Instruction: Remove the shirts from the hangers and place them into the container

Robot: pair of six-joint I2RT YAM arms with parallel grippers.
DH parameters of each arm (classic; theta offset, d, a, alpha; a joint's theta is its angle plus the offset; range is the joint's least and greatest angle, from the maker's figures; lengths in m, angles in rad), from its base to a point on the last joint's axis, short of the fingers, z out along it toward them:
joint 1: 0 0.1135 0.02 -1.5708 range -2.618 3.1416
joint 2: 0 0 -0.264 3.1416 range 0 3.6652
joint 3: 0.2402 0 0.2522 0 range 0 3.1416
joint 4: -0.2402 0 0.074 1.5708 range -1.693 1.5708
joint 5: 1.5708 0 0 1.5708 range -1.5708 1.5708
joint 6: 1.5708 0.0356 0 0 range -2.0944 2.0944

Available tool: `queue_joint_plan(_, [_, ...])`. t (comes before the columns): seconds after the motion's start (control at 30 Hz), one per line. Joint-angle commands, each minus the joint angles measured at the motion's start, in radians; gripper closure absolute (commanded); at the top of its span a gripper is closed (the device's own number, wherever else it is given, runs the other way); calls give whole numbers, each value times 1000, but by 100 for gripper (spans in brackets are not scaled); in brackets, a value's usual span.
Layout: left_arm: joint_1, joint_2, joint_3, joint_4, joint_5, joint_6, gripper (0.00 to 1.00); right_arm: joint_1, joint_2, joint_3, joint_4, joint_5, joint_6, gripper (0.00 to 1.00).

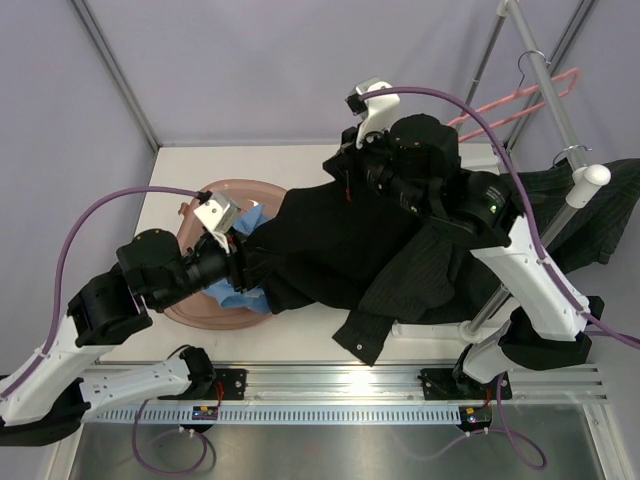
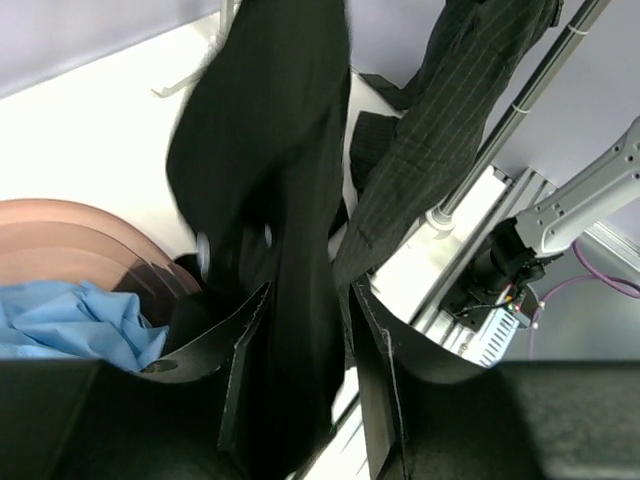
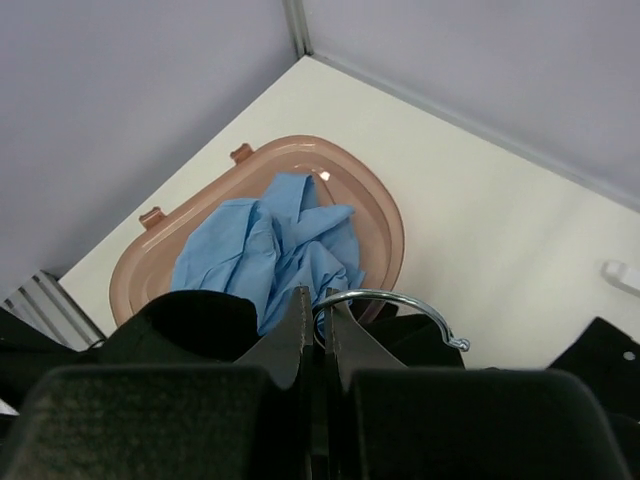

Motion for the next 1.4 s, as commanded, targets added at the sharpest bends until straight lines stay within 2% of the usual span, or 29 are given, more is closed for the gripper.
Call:
queue_joint_plan(0.0, [-4,-42,-54,-1,41,-51,60,-7,2,133,-18,75,-54,100])
queue_joint_plan(0.1, [-4,-58,-98,-2,50,-69,59,-7,17,194,-45,102,-86,100])
queue_joint_plan(0.17, [-4,-60,-111,-2,52,-77,76,-7,31,260,-80,136,-100,100])
queue_joint_plan(0.23, [-4,-55,-116,-5,36,-80,100,-7,34,288,-86,164,-117,100])
queue_joint_plan(0.33, [-4,-71,-109,19,-3,-76,100,-7,28,286,-86,280,-183,100])
queue_joint_plan(0.4, [-4,-124,-115,45,-42,-68,100,-7,22,256,-75,415,-231,100])
queue_joint_plan(0.5, [-4,-199,-119,82,-140,-53,100,-18,-4,165,22,599,-283,100])
queue_joint_plan(0.63, [-4,-296,-169,205,-128,-22,100,-56,8,114,98,777,-294,100])
queue_joint_plan(0.67, [-4,-305,-184,238,-116,-13,100,-70,19,111,100,782,-266,100])
queue_joint_plan(0.77, [-4,-266,-139,176,-114,-14,100,-134,22,119,89,742,-185,100])
queue_joint_plan(0.87, [-4,-250,-201,191,-68,-43,100,-164,78,215,63,730,-168,100])
queue_joint_plan(0.97, [-4,-227,-282,232,-24,-77,100,-171,148,391,40,670,-192,100])
queue_joint_plan(1.1, [-4,-192,-326,344,47,-68,100,-171,176,450,-20,552,-166,100])
queue_joint_plan(1.13, [-4,-178,-309,342,68,-48,96,-171,160,423,-22,517,-157,100])
queue_joint_plan(1.17, [-4,-160,-281,322,70,2,81,-171,108,377,-14,438,-151,100])
queue_joint_plan(1.23, [-4,-82,-138,218,62,74,59,-171,44,224,24,359,-142,100])
queue_joint_plan(1.27, [-4,-48,-75,167,56,149,42,-170,-19,129,37,273,-149,100])
queue_joint_plan(1.3, [-4,21,-7,69,52,183,35,-171,-47,92,49,239,-143,100])
queue_joint_plan(1.33, [-4,55,124,27,36,238,25,-171,-70,63,46,186,-137,100])
queue_joint_plan(1.37, [-2,90,186,-14,29,260,17,-170,-112,21,34,150,-133,100])
